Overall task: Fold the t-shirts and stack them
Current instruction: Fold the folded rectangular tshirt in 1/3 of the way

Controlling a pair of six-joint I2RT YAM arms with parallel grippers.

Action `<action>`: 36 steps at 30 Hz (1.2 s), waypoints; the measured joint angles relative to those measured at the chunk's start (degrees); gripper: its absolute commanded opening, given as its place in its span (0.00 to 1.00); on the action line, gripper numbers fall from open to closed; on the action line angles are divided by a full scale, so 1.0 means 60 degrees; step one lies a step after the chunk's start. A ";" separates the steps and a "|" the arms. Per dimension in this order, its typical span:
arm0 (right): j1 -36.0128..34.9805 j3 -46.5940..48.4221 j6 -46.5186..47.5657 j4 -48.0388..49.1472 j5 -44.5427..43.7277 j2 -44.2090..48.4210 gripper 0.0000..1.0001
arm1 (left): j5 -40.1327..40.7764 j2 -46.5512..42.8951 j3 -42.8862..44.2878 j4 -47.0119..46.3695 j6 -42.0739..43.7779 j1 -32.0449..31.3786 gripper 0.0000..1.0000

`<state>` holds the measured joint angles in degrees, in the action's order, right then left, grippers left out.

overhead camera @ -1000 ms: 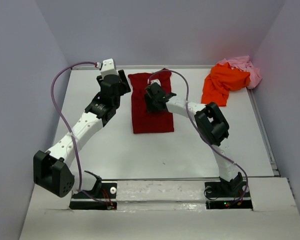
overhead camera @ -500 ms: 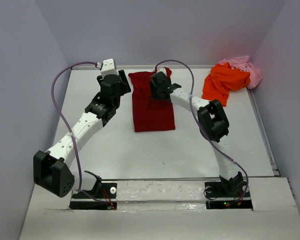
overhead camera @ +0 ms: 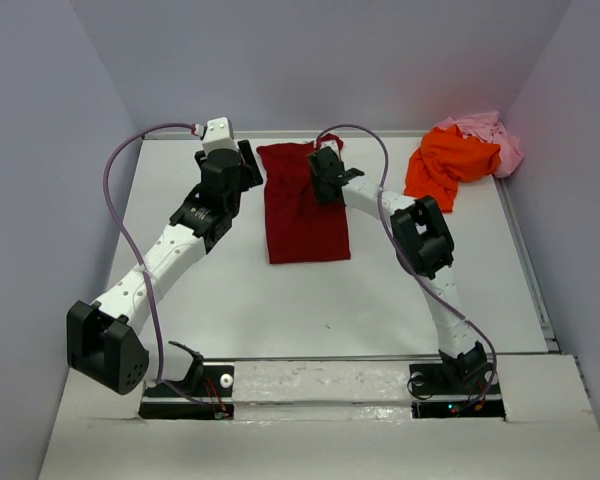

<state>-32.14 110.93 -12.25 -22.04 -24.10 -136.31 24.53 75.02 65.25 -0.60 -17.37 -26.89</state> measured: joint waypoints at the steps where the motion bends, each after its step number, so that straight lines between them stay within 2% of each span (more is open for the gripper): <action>1: 0.0000 -0.0047 0.0007 -0.0018 -0.0018 0.0033 0.42 | -0.0015 0.0000 0.0000 0.0000 -0.0004 0.0000 0.71; 3: 0.0000 -0.0102 0.0025 -0.0044 -0.0022 0.0058 0.36 | -0.0026 0.0000 0.0000 0.0000 0.0000 0.0000 0.71; 4: 0.0000 -0.0182 0.0029 -0.0040 -0.0025 0.0113 0.36 | -0.0029 0.0000 0.0000 0.0000 0.0000 0.0000 0.71; 8: 0.0000 -0.0415 0.0084 -0.0142 -0.0022 0.0390 0.50 | -0.0055 0.0000 0.0000 0.0000 -0.0004 0.0000 0.71; 13: 0.0000 -0.0517 0.0127 -0.0350 -0.0149 0.0809 0.52 | -0.0102 0.0000 0.0000 0.0000 -0.0004 0.0000 0.71; 21: 0.0000 -0.0820 0.0069 -0.0484 -0.0266 0.1439 0.45 | -0.0240 0.0000 0.0000 0.0000 -0.0011 0.0000 0.71; 32: 0.0000 -0.0984 -0.0284 -0.0718 0.0171 0.1421 0.44 | -0.0331 0.0000 0.0000 0.0000 -0.0015 0.0000 0.71; 34: 0.0000 -0.0984 -0.0324 -0.0729 0.0251 0.1395 0.42 | -0.0342 0.0000 0.0000 0.0000 -0.0015 0.0000 0.71; 36: 0.0000 -0.0984 -0.0350 -0.0750 0.0331 0.1351 0.34 | -0.0346 0.0000 0.0000 0.0000 -0.0015 0.0000 0.71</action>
<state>-32.14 105.03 -14.35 -26.55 -22.11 -128.20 22.46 75.02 65.25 -0.60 -17.45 -26.89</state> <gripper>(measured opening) 0.409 0.710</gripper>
